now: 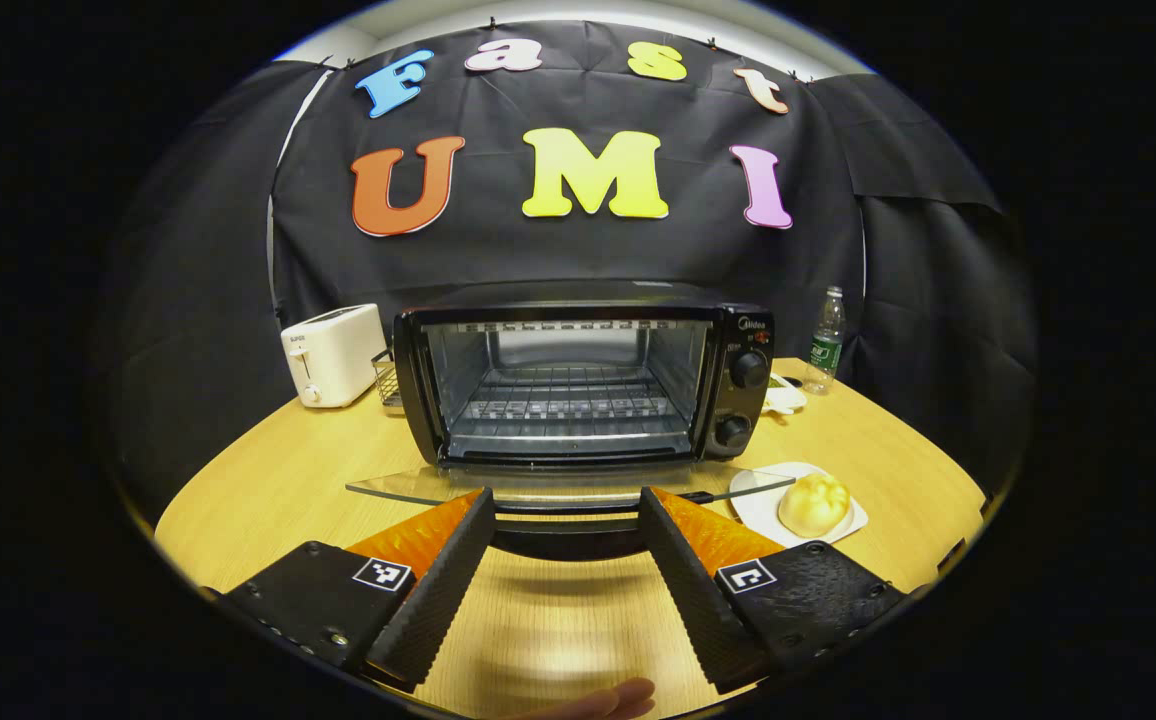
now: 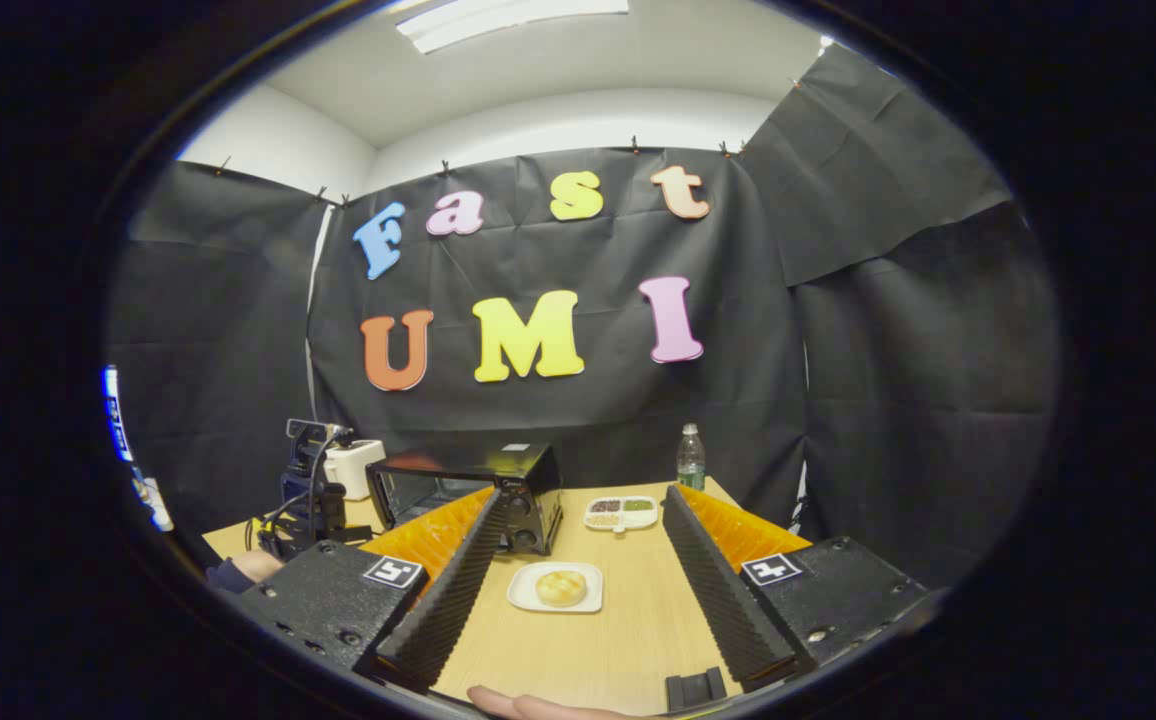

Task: Open the electric oven with the left hand, put the food in, and close the electric oven.

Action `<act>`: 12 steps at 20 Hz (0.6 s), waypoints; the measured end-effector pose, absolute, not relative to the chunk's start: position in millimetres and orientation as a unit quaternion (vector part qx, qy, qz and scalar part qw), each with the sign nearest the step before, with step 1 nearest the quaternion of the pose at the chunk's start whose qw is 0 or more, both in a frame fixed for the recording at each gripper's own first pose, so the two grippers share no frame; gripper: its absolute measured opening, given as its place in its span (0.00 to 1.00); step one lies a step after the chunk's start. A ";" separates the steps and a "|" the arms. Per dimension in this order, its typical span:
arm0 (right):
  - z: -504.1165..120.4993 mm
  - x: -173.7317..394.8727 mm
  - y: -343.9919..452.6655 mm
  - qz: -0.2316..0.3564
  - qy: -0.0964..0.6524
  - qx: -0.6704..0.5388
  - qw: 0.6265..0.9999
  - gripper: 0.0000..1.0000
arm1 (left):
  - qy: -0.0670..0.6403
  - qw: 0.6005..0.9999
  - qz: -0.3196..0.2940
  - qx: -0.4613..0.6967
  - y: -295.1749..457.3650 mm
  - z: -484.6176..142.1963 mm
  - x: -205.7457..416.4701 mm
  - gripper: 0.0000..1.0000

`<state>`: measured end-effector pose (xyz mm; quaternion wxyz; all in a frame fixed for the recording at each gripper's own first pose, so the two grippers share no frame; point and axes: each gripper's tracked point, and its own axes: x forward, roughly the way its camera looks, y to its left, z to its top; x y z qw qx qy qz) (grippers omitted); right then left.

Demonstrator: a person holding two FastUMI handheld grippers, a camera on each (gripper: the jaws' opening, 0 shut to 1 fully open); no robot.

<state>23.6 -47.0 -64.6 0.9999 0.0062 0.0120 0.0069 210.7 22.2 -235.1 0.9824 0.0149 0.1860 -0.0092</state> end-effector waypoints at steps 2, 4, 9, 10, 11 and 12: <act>-68.1 24.7 -42.8 0.009 0.015 0.004 1.000 0.98 | 0.198 0.980 -0.010 0.013 21.5 -249.2 203.3 0.85; -69.0 25.4 -40.2 0.009 0.015 0.007 1.000 0.98 | 0.207 0.978 -0.010 0.004 22.2 -262.2 197.4 0.85; -75.9 29.5 -36.7 0.009 0.023 0.006 1.000 0.98 | 0.251 0.968 -0.009 -0.008 23.0 -302.9 189.2 0.93; -78.7 30.3 -36.4 0.009 0.025 0.007 1.000 0.98 | 0.252 0.968 -0.006 -0.012 22.6 -306.0 187.5 0.93; -79.8 31.2 -35.7 0.009 0.027 0.007 1.000 0.98 | 0.240 0.971 -0.004 -0.008 21.4 -303.5 188.0 0.94; -82.0 32.5 -35.8 0.009 0.028 0.007 1.000 0.98 | 0.233 0.972 -0.005 -0.002 19.0 -304.5 188.5 0.94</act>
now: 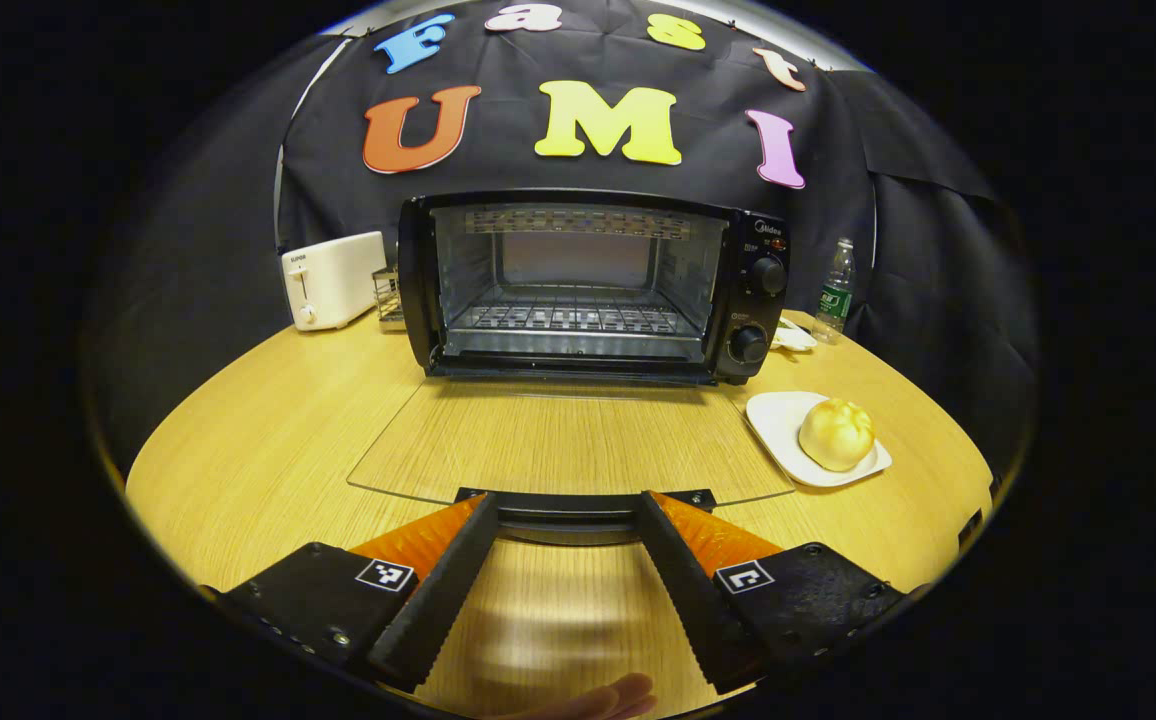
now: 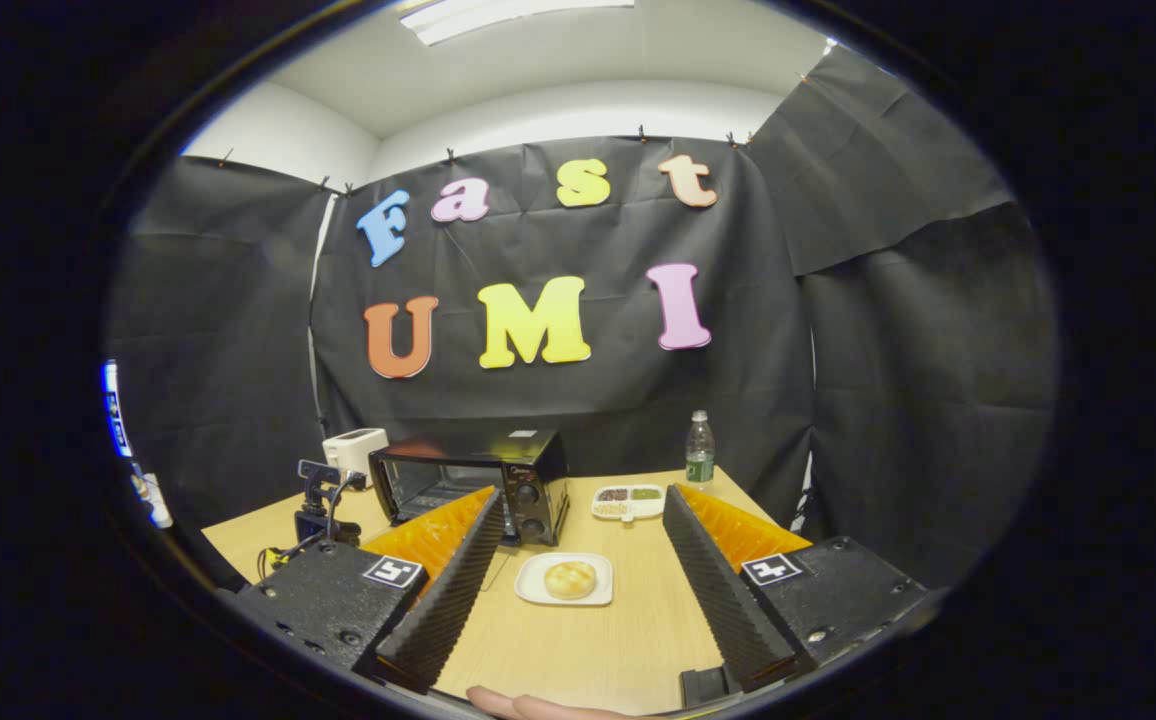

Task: Open the electric oven with the left hand, put the food in, and close the electric oven.

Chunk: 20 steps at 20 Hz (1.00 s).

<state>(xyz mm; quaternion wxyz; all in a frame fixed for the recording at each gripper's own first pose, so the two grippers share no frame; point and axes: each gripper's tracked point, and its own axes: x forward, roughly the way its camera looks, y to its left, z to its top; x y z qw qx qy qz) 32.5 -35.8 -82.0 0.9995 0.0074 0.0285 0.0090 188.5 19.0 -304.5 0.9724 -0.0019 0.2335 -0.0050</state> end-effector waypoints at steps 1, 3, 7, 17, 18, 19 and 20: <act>-83.8 34.7 -35.8 0.008 0.031 0.008 0.999 0.98 | 0.234 0.972 -0.005 0.000 18.2 -306.0 187.6 0.94; -90.8 39.3 -33.8 0.010 0.041 0.012 0.999 0.98 | 0.223 0.975 -0.003 -0.005 20.9 -304.1 184.5 0.96; -104.3 53.0 -32.1 0.012 0.056 0.029 0.998 0.98 | 0.231 0.972 -0.010 -0.036 19.2 -292.7 171.9 0.94; -164.1 106.9 -9.6 0.016 0.113 0.025 0.993 0.99 | 0.108 0.994 -0.010 -0.017 26.8 -142.2 108.0 0.94; -171.2 114.4 -8.2 0.018 0.116 0.024 0.993 0.99 | 0.093 0.995 -0.008 -0.018 28.4 -124.6 100.9 0.94; -177.6 122.3 -7.0 0.018 0.119 0.023 0.992 0.99 | 0.077 0.997 -0.008 -0.020 30.3 -105.9 94.3 0.94; -187.6 130.8 -6.6 0.017 0.126 0.022 0.992 0.99 | 0.063 0.998 -0.004 -0.023 33.5 -89.6 86.7 0.94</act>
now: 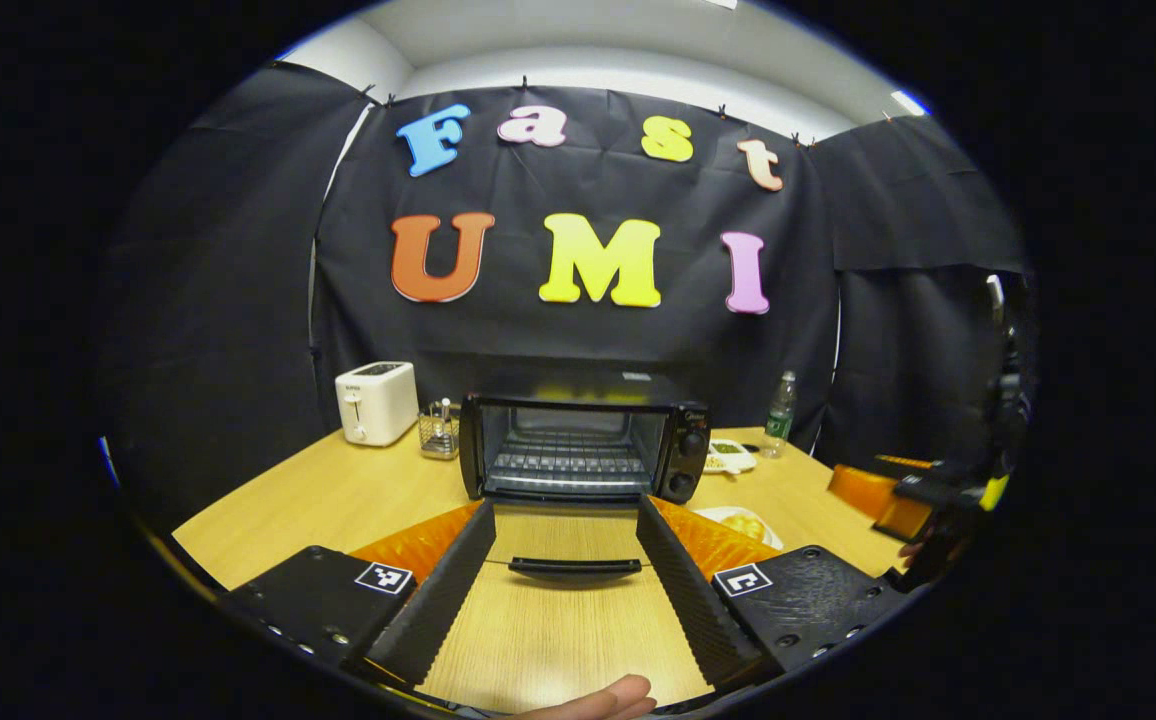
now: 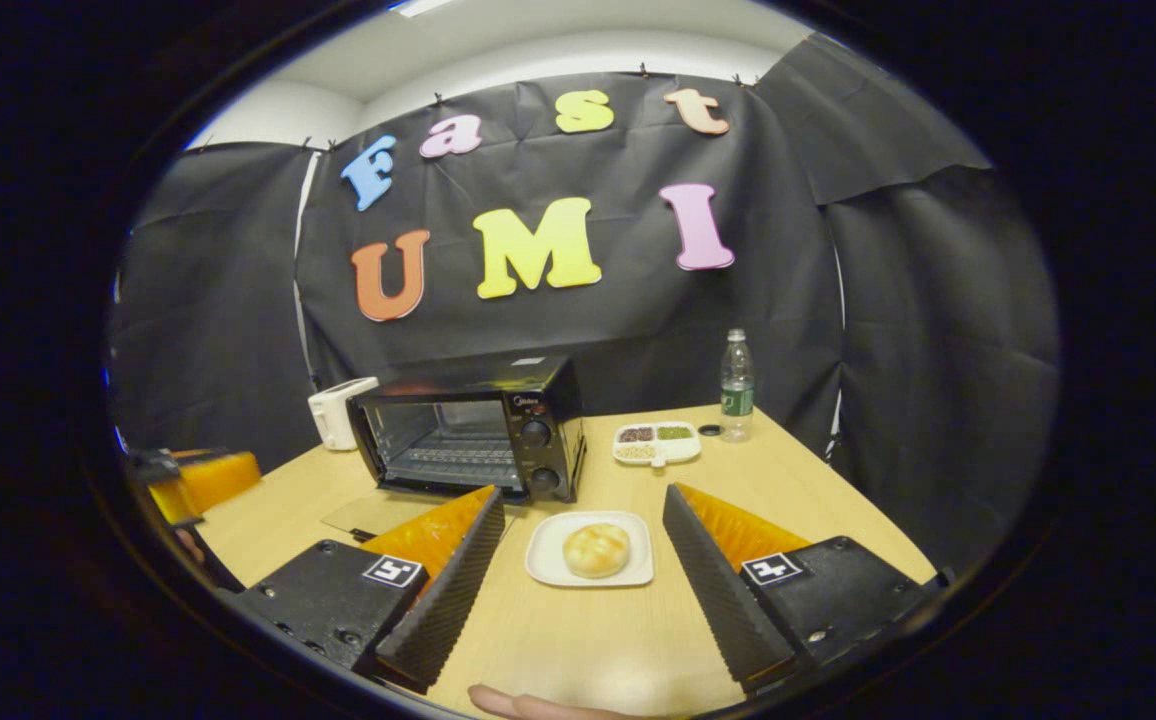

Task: Open the electric oven with the left hand, put the food in, and close the electric oven.

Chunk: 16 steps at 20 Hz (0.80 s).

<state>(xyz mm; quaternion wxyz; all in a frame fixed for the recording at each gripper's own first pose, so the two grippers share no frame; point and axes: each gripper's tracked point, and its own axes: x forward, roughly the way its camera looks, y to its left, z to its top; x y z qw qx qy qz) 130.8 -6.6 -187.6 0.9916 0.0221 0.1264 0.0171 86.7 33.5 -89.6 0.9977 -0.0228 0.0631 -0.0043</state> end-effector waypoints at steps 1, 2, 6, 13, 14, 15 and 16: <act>-196.7 139.6 -5.6 0.018 0.133 0.025 0.991 0.99 | 0.047 0.999 0.007 -0.026 40.0 -72.6 79.7 0.94; -206.9 149.5 -5.0 0.017 0.141 0.034 0.989 0.99 | 0.034 0.999 0.017 -0.028 46.1 -57.8 72.6 0.94; -256.7 183.9 -4.8 0.015 0.185 0.041 0.982 0.99 | -0.007 0.999 0.038 -0.037 65.2 -7.6 49.0 0.93; -312.7 227.8 -8.5 0.007 0.246 0.010 0.969 0.99 | -0.036 0.998 0.043 -0.018 72.1 32.0 35.9 0.94; -321.6 231.2 -10.7 0.001 0.260 0.008 0.966 0.99 | -0.038 0.998 0.038 -0.012 68.6 35.4 33.6 0.94; -326.8 234.2 -10.8 0.000 0.267 0.010 0.964 0.99 | -0.042 0.999 0.033 -0.007 64.5 37.4 32.3 0.94; -330.4 235.7 -8.5 0.001 0.272 0.012 0.962 0.99 | -0.043 0.999 0.026 0.000 61.4 39.3 32.3 0.94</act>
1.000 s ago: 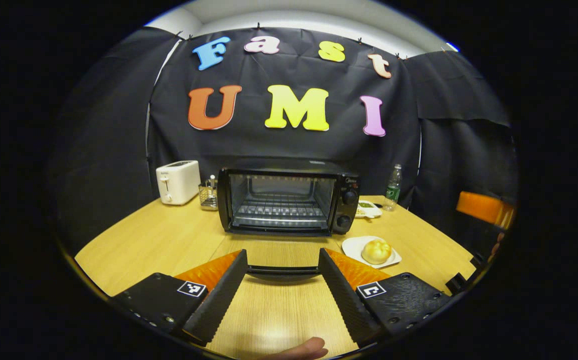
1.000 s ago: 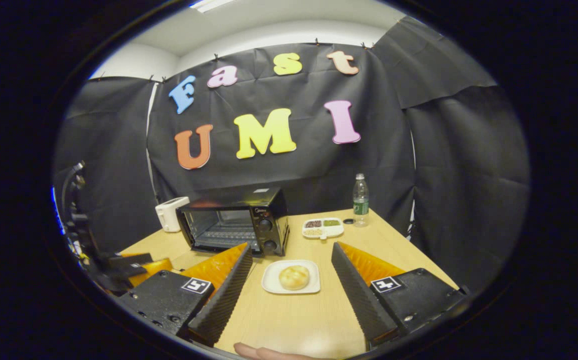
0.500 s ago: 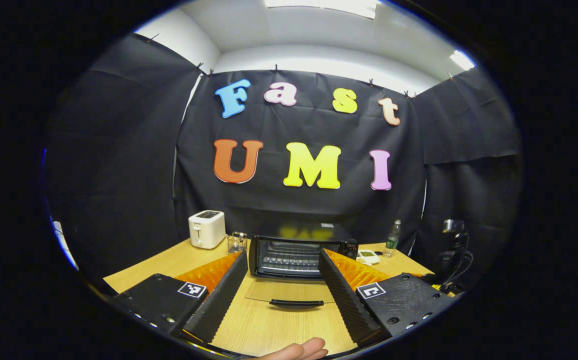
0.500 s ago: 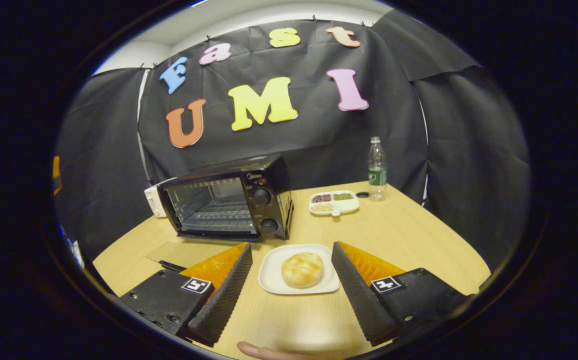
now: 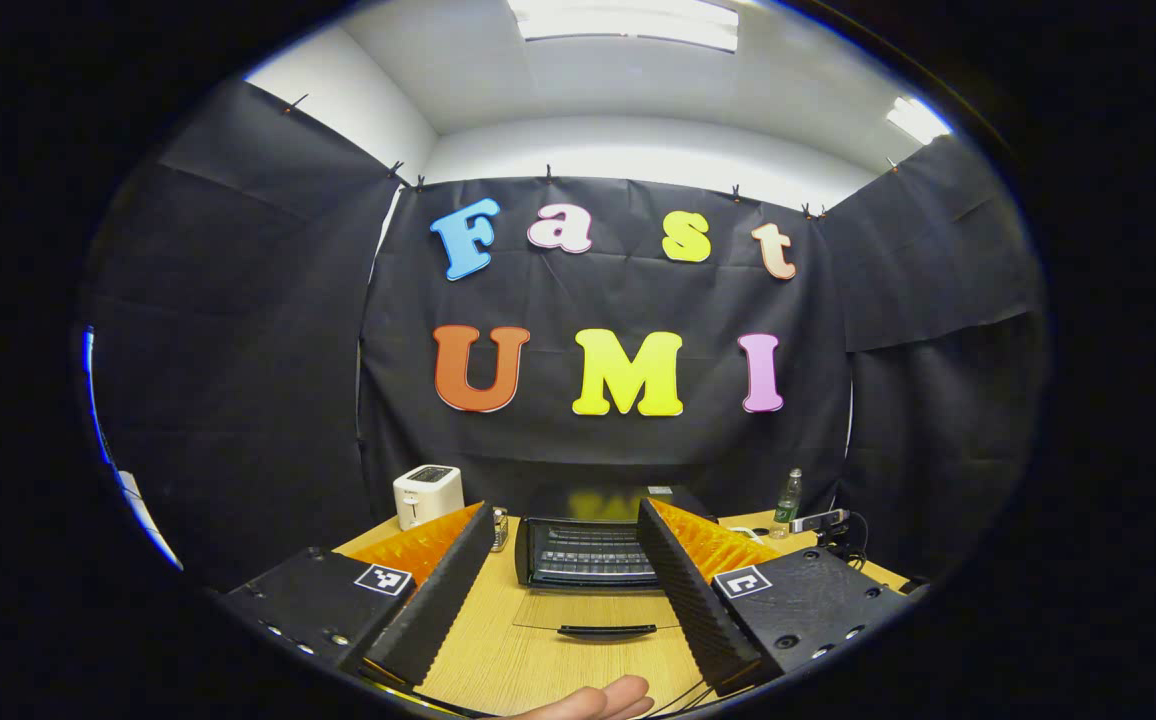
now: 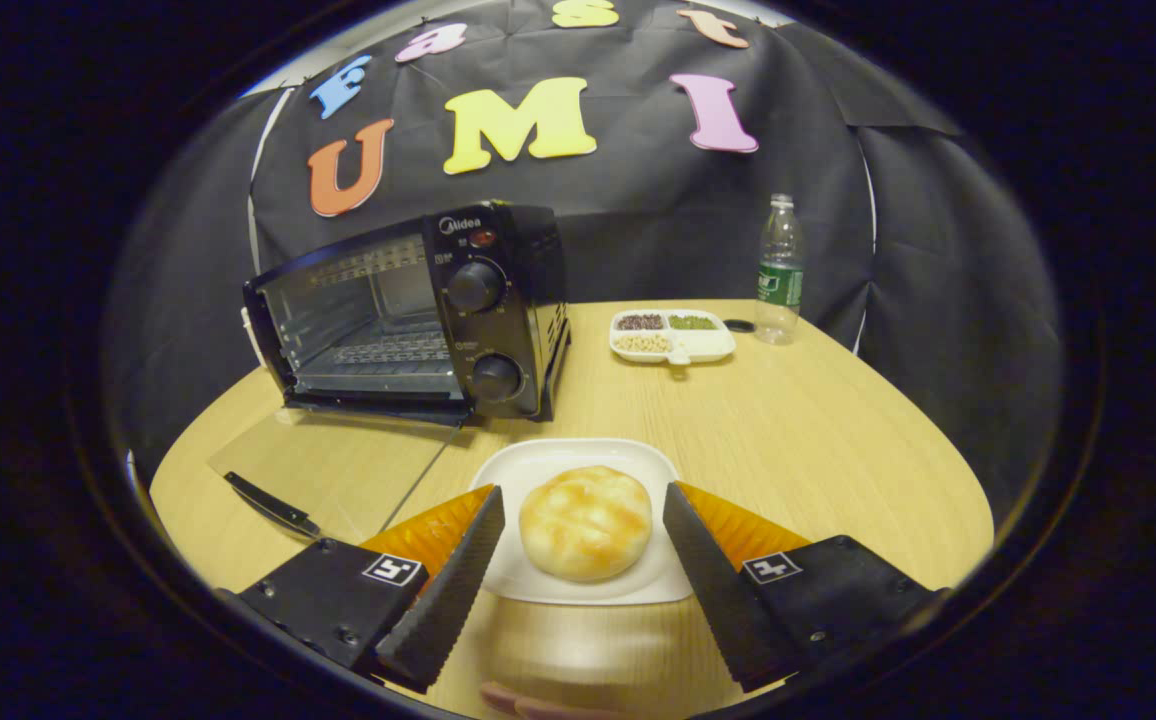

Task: Open the electric oven with the left hand, put the food in, and close the electric oven.

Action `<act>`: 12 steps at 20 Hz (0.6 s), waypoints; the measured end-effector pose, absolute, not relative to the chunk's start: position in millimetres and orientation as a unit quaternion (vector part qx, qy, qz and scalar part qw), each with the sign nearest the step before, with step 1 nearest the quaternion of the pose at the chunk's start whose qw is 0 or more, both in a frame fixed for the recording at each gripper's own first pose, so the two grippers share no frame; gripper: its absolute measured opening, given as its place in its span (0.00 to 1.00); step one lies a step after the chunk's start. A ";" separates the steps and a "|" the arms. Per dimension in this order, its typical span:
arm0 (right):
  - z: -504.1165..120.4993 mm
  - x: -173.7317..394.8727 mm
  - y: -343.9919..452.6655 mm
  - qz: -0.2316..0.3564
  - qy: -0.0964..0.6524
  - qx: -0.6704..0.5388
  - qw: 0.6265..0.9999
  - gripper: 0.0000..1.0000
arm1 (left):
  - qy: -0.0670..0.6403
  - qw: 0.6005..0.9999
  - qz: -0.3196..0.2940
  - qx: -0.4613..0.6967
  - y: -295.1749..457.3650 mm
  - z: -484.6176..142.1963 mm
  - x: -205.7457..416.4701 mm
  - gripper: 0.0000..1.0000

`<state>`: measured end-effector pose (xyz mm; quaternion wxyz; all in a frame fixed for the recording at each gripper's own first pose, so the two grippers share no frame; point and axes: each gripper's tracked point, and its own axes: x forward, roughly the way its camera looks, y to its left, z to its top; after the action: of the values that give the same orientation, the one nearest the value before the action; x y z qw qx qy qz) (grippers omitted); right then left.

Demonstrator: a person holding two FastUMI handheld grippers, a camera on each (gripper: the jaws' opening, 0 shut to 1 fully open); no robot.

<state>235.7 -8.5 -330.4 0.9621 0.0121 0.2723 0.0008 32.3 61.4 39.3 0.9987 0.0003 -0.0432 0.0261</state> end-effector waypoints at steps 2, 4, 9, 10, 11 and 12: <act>-334.8 239.7 -7.6 -0.005 0.280 0.010 0.960 0.99 | -0.042 0.999 0.017 0.009 56.4 35.8 33.3 0.94; -344.4 240.7 -9.6 -0.019 0.296 0.009 0.955 0.99 | -0.045 0.999 0.020 0.010 56.8 35.2 36.3 0.94; -349.2 242.2 -9.1 -0.025 0.310 0.020 0.950 0.93 | -0.037 0.999 0.023 -0.003 62.2 25.6 40.6 0.94; -349.1 240.3 -7.4 -0.022 0.312 0.025 0.950 0.92 | -0.038 0.999 0.026 -0.005 65.8 25.0 41.7 0.94; -348.3 238.1 -6.1 -0.019 0.314 0.029 0.949 0.91 | -0.041 0.999 0.027 -0.008 67.0 25.4 43.1 0.95; -346.1 235.5 -5.6 -0.018 0.313 0.031 0.949 0.90 | -0.042 0.999 0.027 -0.014 67.0 24.5 45.0 0.95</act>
<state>235.5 -5.6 -346.1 0.9490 0.0308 0.3131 -0.0182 45.0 67.0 24.5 0.9987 -0.0138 -0.0416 0.0267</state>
